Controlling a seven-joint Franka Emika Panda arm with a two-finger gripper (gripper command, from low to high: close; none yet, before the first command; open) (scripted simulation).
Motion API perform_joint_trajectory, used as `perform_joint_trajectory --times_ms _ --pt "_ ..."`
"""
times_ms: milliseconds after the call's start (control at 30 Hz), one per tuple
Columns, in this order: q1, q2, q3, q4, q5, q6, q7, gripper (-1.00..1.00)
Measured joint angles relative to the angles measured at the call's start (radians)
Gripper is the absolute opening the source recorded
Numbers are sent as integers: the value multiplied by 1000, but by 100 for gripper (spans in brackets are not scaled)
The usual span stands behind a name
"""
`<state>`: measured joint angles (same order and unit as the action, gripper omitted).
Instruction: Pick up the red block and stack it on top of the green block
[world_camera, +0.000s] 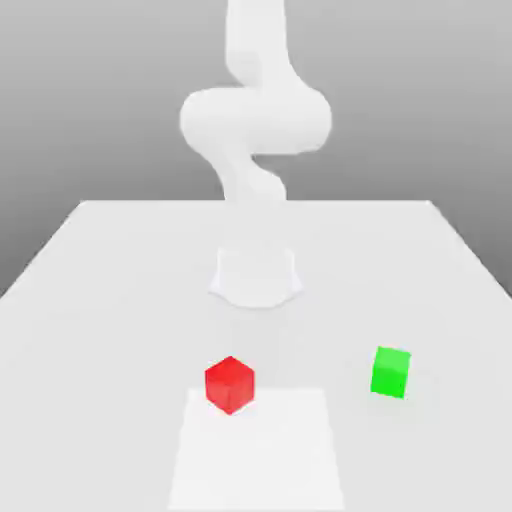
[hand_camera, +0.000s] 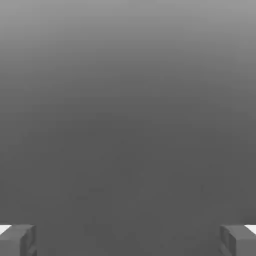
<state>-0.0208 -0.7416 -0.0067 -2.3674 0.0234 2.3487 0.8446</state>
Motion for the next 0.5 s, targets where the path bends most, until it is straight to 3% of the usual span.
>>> perform_joint_trajectory --times_ms 267,500 --pt "-73 228 23 -255 60 185 195 0" --pt "-150 451 90 -503 55 369 442 0"
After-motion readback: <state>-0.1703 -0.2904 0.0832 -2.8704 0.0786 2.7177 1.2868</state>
